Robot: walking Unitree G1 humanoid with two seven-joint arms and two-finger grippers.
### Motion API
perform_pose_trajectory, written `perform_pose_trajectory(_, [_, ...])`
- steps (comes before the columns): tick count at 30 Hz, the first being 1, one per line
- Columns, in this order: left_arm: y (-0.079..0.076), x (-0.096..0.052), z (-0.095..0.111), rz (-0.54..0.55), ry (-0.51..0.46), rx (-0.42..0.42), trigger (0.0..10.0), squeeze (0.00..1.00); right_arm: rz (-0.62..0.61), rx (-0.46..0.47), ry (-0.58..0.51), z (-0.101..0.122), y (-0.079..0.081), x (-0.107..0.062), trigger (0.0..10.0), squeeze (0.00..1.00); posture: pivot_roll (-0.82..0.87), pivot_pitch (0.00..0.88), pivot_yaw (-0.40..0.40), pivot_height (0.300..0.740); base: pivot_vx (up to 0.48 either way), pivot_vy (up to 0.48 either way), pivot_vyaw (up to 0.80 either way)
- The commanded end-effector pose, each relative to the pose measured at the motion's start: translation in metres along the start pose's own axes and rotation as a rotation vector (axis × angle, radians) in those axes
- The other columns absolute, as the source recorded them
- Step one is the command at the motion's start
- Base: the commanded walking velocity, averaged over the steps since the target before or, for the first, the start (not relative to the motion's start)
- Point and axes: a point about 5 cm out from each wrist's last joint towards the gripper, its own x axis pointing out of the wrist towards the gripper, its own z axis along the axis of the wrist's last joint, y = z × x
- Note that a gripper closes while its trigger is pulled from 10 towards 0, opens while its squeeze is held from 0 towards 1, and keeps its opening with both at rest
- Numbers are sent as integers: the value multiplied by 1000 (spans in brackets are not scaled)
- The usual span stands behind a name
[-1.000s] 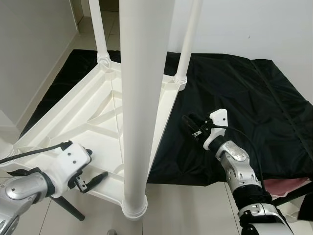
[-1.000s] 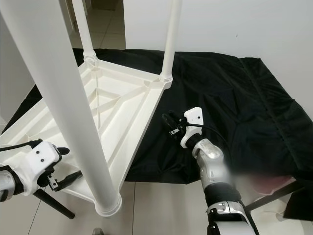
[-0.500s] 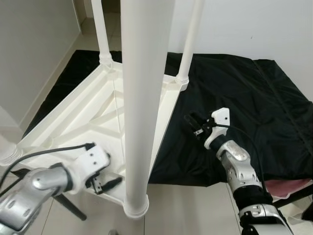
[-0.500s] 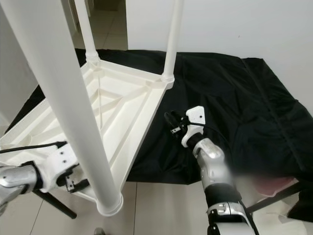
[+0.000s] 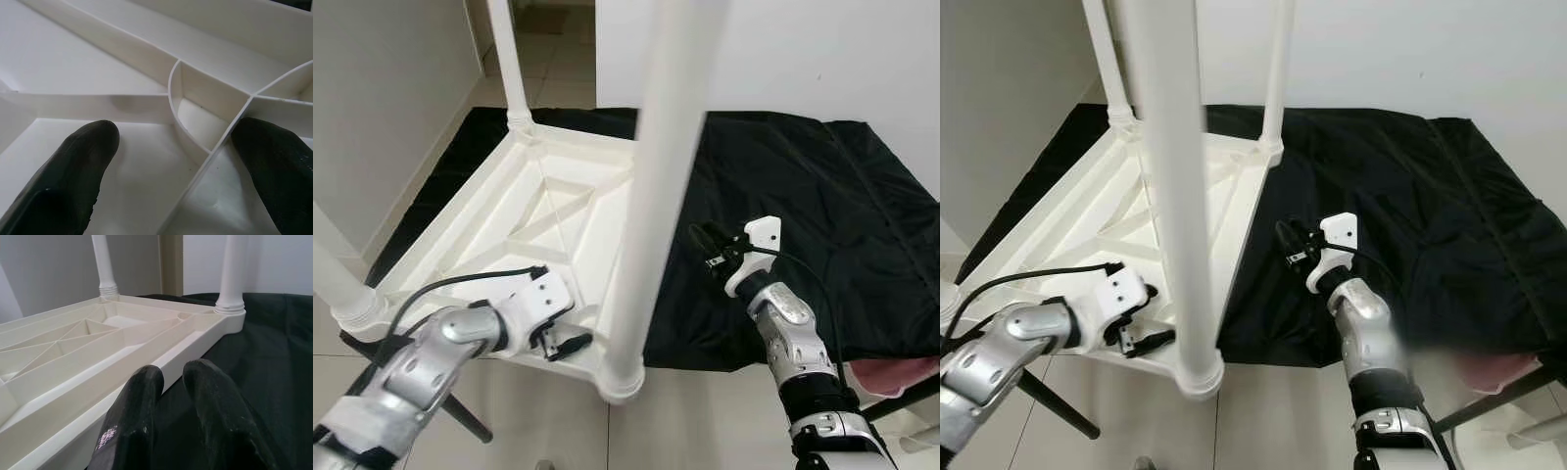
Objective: Building children table
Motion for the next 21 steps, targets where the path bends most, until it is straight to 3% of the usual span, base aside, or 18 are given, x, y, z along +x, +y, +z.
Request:
perform_pose_trajectory(1, [7,3,0,96,10,19,10000,0,-10,11,12,-3,0,-3,10000,0,31,77,16,740,0,0,0])
perform_pose_trajectory(6, [13,23,12,121,-31,21,10000,0,-50,8,11,-3,-4,-5,10000,0,16,79,24,740,0,0,0])
perform_pose_trajectory(11, [17,52,29,162,-69,2,10000,0,-170,17,1,-4,-13,-12,10000,0,11,81,26,740,0,0,0])
perform_pose_trajectory(21, [24,73,45,255,-94,-24,10000,0,-189,16,14,-9,-13,-21,10000,0,-9,85,33,740,0,0,0])
